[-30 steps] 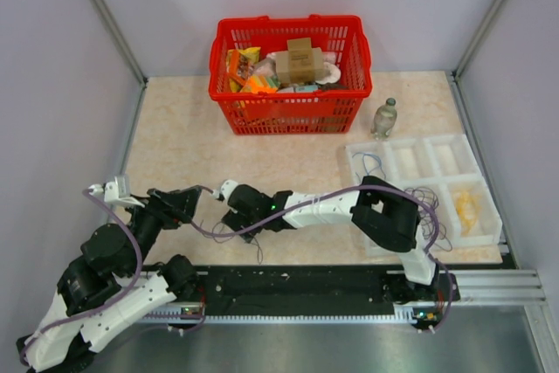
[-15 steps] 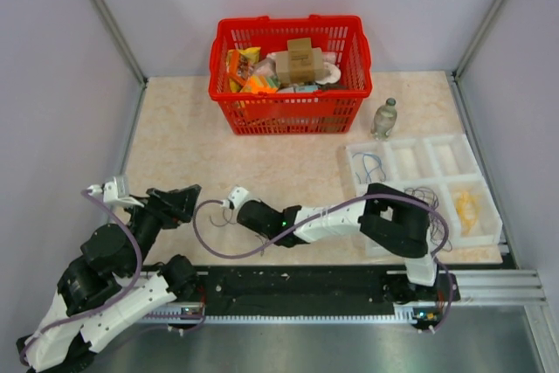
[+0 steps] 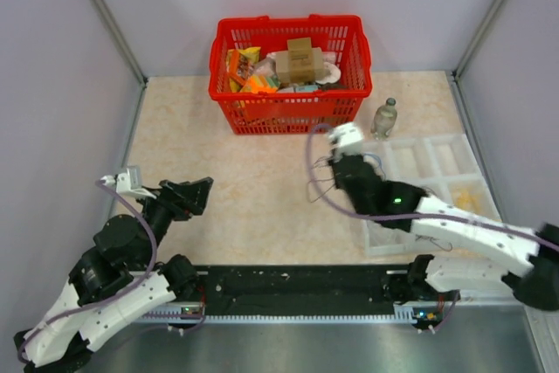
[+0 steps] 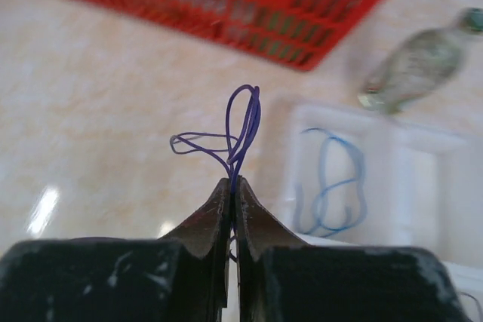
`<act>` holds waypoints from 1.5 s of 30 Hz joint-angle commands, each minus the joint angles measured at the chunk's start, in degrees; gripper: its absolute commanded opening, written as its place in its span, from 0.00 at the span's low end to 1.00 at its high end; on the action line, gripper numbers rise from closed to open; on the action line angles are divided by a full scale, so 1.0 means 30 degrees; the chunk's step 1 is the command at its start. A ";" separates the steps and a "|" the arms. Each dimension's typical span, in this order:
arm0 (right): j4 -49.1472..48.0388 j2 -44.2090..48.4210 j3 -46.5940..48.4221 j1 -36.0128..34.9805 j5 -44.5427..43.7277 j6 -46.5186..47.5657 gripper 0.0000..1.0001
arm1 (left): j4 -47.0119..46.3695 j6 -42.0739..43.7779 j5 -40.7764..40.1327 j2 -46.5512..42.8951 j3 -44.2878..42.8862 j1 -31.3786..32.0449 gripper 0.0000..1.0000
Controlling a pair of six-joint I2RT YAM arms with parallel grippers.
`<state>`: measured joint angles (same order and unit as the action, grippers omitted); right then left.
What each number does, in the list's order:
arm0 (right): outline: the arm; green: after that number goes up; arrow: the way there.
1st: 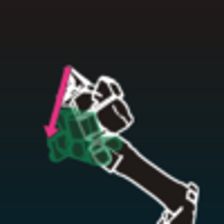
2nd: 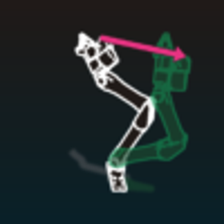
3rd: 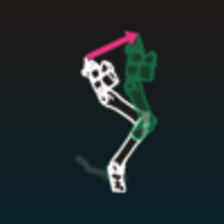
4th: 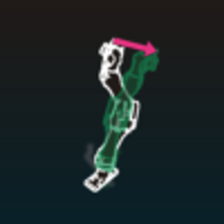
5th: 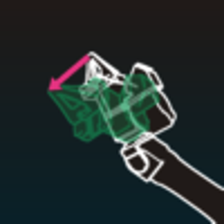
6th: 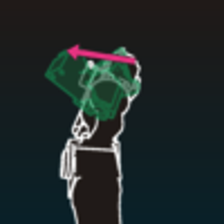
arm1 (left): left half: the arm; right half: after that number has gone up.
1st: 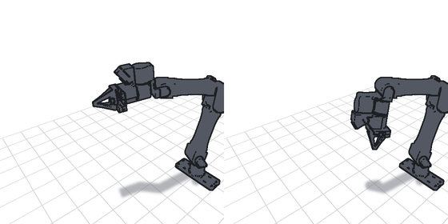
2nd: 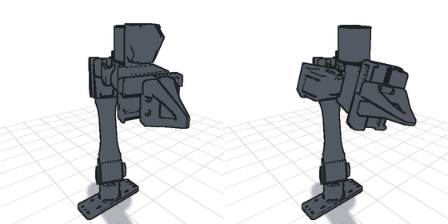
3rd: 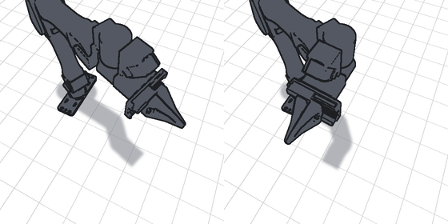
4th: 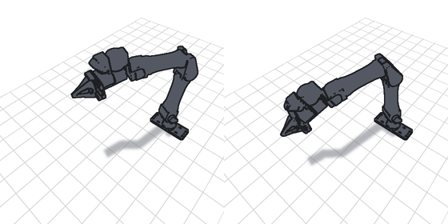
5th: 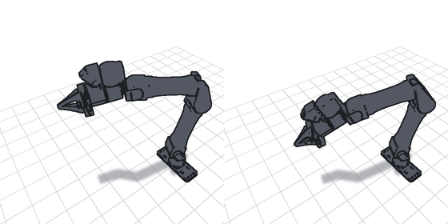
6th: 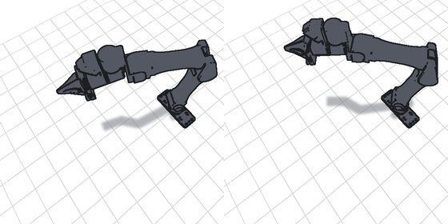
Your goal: Untangle the cables
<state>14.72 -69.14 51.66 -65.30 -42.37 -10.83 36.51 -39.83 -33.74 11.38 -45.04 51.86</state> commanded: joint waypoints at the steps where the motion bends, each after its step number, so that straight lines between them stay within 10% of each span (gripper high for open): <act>1: 0.5045 0.5663 -0.0404 0.4384 -0.0498 -0.2100 0.00 | -0.2647 0.0826 0.0727 0.0836 0.0422 0.0000 0.84; 7: 1.2015 0.8225 0.2433 1.1768 0.7345 -0.4764 0.00 | -0.3323 0.1265 0.1167 0.1744 0.0042 0.0000 0.85; 22: 1.8647 0.7609 0.3465 1.9654 0.9522 -1.0831 0.00 | -0.3353 0.1852 0.0786 0.1453 -0.0076 0.0000 0.85; 34: 1.4027 0.8518 -0.1599 2.6946 0.9230 -1.2416 0.00 | -0.2210 0.1823 0.0230 -0.0128 -0.0427 0.0000 0.85; 45: 0.7785 0.6672 -0.5498 2.7449 1.1073 -1.0689 0.00 | -0.0188 0.2292 -0.1380 -0.1418 -0.1425 0.0000 0.85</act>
<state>48.71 -48.73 37.45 16.43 -11.73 -45.08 34.92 -34.30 -35.29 8.73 -48.66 51.86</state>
